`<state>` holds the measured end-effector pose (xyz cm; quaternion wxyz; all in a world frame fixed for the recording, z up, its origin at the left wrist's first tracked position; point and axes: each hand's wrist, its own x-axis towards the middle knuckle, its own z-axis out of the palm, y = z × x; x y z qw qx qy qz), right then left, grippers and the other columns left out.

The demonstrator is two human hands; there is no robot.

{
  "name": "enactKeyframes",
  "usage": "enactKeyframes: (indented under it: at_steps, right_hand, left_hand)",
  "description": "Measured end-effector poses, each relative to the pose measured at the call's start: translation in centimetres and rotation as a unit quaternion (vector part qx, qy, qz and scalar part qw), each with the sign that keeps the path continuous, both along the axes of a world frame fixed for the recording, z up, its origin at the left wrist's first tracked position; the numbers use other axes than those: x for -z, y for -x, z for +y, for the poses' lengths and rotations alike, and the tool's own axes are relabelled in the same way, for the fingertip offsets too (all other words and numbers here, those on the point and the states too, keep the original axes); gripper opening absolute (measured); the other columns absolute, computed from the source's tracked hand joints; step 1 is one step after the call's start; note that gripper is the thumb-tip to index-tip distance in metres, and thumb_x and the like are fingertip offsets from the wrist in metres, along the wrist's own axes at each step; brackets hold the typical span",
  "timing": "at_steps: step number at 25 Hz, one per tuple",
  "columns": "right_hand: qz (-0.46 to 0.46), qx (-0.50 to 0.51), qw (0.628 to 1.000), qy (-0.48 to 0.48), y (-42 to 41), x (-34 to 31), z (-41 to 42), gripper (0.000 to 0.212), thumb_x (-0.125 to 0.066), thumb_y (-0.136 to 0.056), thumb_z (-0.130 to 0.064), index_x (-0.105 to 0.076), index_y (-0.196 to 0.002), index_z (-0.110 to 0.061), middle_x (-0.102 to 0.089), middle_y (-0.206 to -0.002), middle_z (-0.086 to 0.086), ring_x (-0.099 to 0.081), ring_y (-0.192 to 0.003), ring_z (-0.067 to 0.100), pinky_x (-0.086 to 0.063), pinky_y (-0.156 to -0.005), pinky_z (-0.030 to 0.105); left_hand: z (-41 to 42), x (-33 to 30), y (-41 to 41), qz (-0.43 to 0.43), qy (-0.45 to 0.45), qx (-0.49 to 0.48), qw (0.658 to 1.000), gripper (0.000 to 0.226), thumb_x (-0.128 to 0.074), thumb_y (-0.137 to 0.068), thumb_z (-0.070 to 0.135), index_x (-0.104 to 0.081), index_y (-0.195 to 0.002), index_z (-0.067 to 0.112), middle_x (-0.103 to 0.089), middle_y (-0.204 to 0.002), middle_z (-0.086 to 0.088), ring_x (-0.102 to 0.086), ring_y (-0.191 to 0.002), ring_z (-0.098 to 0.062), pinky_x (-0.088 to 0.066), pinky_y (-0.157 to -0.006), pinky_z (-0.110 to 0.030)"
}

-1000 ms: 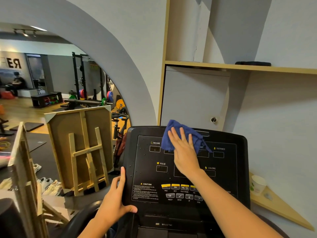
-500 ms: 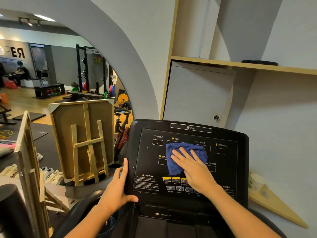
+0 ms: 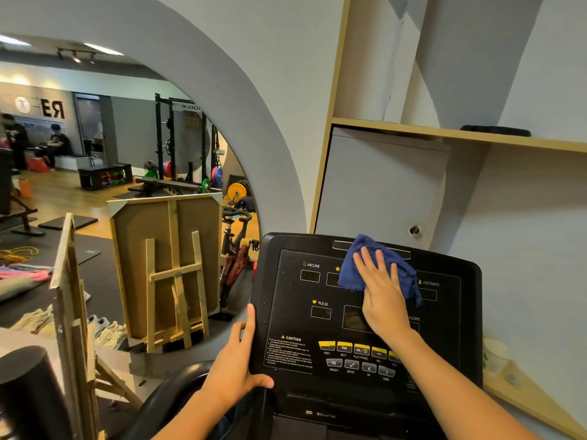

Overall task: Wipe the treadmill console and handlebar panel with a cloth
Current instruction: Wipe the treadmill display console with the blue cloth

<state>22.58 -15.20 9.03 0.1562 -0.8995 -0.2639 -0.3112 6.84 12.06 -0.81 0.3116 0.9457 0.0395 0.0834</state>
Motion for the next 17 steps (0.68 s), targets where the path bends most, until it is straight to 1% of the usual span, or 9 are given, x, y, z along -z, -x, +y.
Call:
enactKeyframes:
  at_steps: [2, 5, 8, 10, 12, 15, 17]
  right_hand:
    - [-0.016, 0.002, 1.0, -0.004, -0.4, -1.1, 2.1, 0.083, -0.059, -0.091, 0.0, -0.014, -0.156, -0.023, -0.011, -0.164, 0.002, 0.003, -0.151, 0.025, 0.004, -0.12, 0.049]
    - [-0.027, -0.029, 0.999, 0.023, -0.6, -2.3, 5.9, 0.086, -0.061, -0.09, -0.001, -0.01, -0.156, -0.023, -0.011, -0.164, 0.003, 0.005, -0.151, 0.025, 0.003, -0.12, 0.05]
    - [-0.033, -0.072, 0.993, 0.084, 0.3, -2.5, 9.4, 0.089, -0.059, -0.091, -0.003, -0.002, -0.155, -0.026, 0.002, -0.163, -0.005, 0.011, -0.149, 0.023, 0.009, -0.118, 0.048]
    - [-0.027, -0.104, 0.987, 0.116, 1.1, -1.7, 10.3, 0.087, -0.056, -0.093, -0.005, 0.001, -0.154, -0.028, 0.009, -0.159, -0.01, 0.016, -0.147, 0.018, 0.014, -0.118, 0.044]
    - [-0.018, -0.146, 0.98, 0.134, 1.9, -0.5, 10.1, 0.083, -0.055, -0.094, -0.006, -0.005, -0.155, -0.029, 0.006, -0.159, -0.014, 0.016, -0.148, 0.013, 0.015, -0.117, 0.04]
    - [-0.019, -0.192, 0.964, 0.185, 2.5, 1.8, 8.1, 0.081, -0.06, -0.093, -0.009, -0.014, -0.156, -0.03, -0.004, -0.16, -0.014, 0.004, -0.15, 0.012, 0.004, -0.119, 0.041]
    - [-0.012, -0.202, 0.957, 0.207, 2.6, 2.6, 6.4, 0.078, -0.058, -0.094, -0.011, -0.016, -0.155, -0.032, -0.007, -0.161, -0.014, 0.006, -0.15, 0.008, 0.004, -0.119, 0.04]
  left_hand:
    - [0.0, 0.0, -0.1, 0.004, 0.001, 0.001, 1.0, 0.153, -0.085, -0.059, 0.055, 0.05, -0.129, 0.046, -0.014, -0.159, 0.0, -0.041, -0.137, -0.019, -0.035, -0.113, -0.037]
    - [0.0, 0.0, -0.2, 0.007, 0.007, 0.004, 1.0, 0.153, -0.086, -0.059, 0.055, 0.051, -0.128, 0.046, -0.013, -0.158, 0.001, -0.041, -0.137, -0.019, -0.034, -0.114, -0.036]
    - [0.1, 0.0, -0.2, 0.007, 0.003, 0.003, 1.0, 0.154, -0.086, -0.059, 0.055, 0.051, -0.129, 0.045, -0.013, -0.158, 0.0, -0.042, -0.137, -0.019, -0.034, -0.113, -0.035]
    - [0.1, -0.1, -0.2, 0.009, 0.002, 0.003, 1.0, 0.153, -0.085, -0.059, 0.057, 0.05, -0.13, 0.044, -0.013, -0.157, -0.001, -0.042, -0.137, -0.02, -0.035, -0.113, -0.035]
    - [0.2, -0.1, -0.2, 0.008, -0.002, 0.003, 1.0, 0.153, -0.085, -0.058, 0.058, 0.048, -0.133, 0.042, -0.014, -0.157, -0.001, -0.043, -0.136, -0.02, -0.037, -0.111, -0.035]
    - [0.2, 0.0, -0.2, 0.003, -0.004, 0.006, 1.0, 0.153, -0.085, -0.058, 0.058, 0.046, -0.136, 0.04, -0.015, -0.156, 0.0, -0.045, -0.134, -0.019, -0.04, -0.109, -0.034]
    - [0.3, 0.1, -0.2, 0.0, -0.006, 0.009, 1.0, 0.153, -0.084, -0.057, 0.06, 0.046, -0.136, 0.04, -0.015, -0.156, -0.001, -0.045, -0.133, -0.019, -0.041, -0.108, -0.034]
